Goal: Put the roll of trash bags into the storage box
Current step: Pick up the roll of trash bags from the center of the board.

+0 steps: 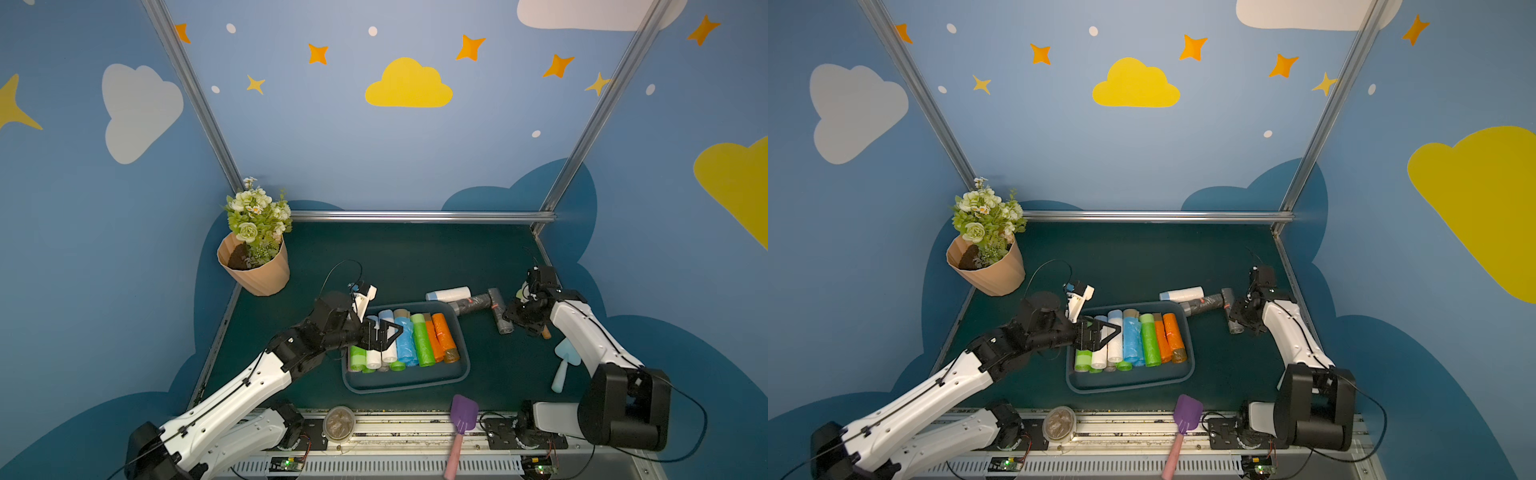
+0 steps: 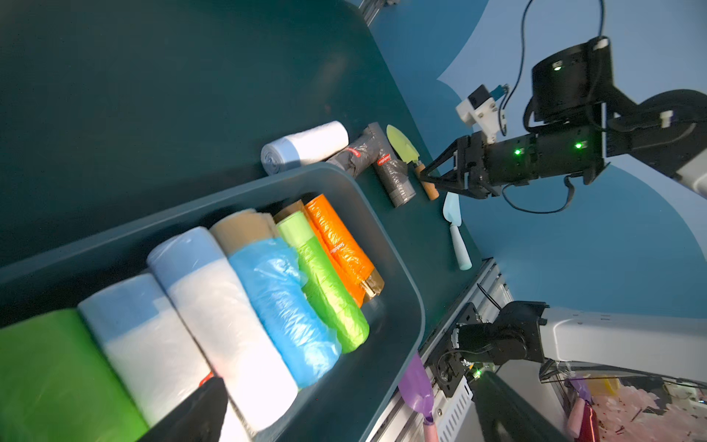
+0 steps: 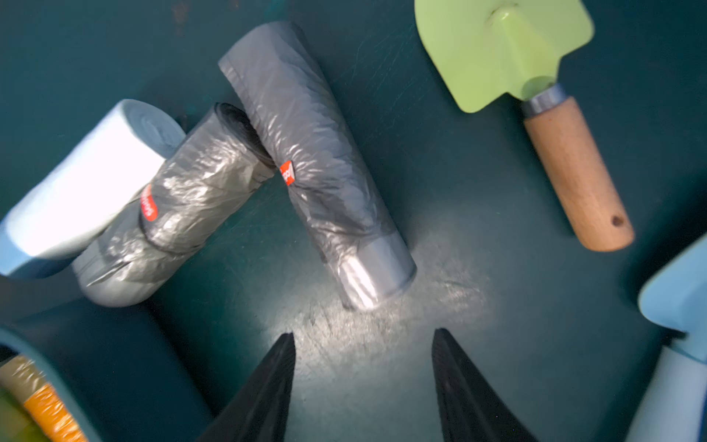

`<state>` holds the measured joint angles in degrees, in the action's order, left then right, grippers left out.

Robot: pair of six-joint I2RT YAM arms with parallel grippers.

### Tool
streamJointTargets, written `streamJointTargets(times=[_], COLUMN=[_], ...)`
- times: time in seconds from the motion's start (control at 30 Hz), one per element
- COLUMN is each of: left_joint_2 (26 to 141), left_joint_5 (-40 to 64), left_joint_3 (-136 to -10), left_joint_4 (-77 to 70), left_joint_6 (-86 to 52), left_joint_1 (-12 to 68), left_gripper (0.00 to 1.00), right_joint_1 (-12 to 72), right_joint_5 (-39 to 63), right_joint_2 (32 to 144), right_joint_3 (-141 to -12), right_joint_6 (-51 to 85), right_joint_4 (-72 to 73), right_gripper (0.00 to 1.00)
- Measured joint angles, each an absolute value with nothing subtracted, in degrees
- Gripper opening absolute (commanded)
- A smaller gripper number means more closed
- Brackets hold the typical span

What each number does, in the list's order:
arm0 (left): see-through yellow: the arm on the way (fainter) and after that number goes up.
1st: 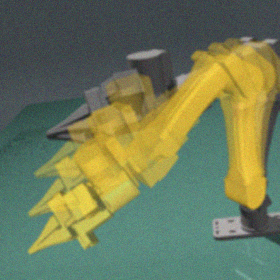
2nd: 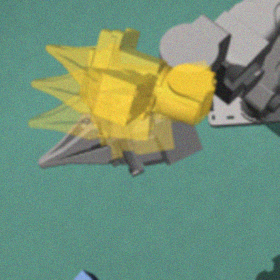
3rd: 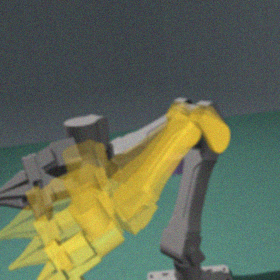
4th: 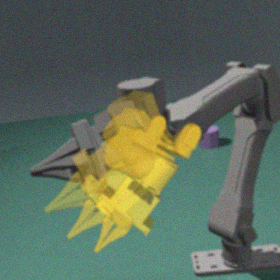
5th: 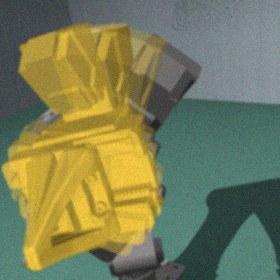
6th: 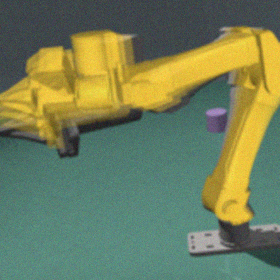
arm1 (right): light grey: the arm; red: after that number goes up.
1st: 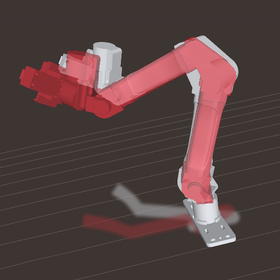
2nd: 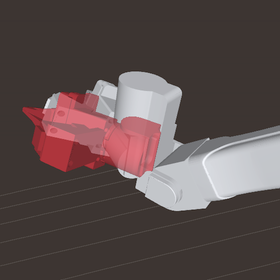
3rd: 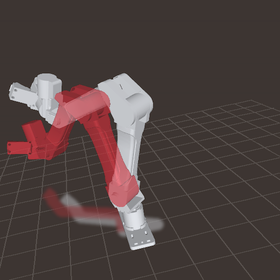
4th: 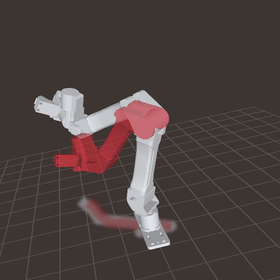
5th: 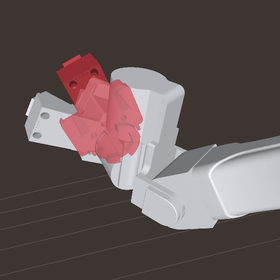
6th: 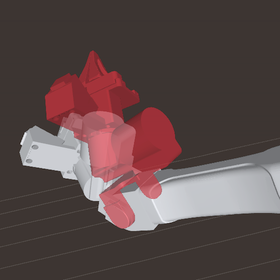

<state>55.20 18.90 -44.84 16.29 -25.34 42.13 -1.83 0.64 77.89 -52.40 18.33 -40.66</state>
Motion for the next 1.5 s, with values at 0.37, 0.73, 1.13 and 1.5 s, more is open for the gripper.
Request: streamJointTargets(times=[0.37,0.73,1.13,1.5], left_joint_2=[63.4,63.5,62.7,55.6], left_joint_5=[14.4,13.2,13.5,10.3], left_joint_3=[-48.8,-48.9,-48.9,-47.7], left_joint_4=[12.7,12.6,12.7,16.1], left_joint_6=[-24.1,-22.9,-22.7,-21.3], left_joint_1=[51.3,52.3,52.8,52.8], left_gripper=[1.00,1.00,1.00,1.00], right_joint_1=[-2.4,-2.1,-0.9,-0.4], right_joint_5=[2.6,3.8,1.5,1.2], right_joint_2=[89.2,95.4,100.9,101.4], right_joint_3=[-56.3,-59.9,-63.2,-63.2], right_joint_6=[16.6,15.0,13.9,13.7], right_joint_4=[-37.1,-35.7,-35.3,-35.1], right_gripper=[0.56,0.57,0.53,0.37])
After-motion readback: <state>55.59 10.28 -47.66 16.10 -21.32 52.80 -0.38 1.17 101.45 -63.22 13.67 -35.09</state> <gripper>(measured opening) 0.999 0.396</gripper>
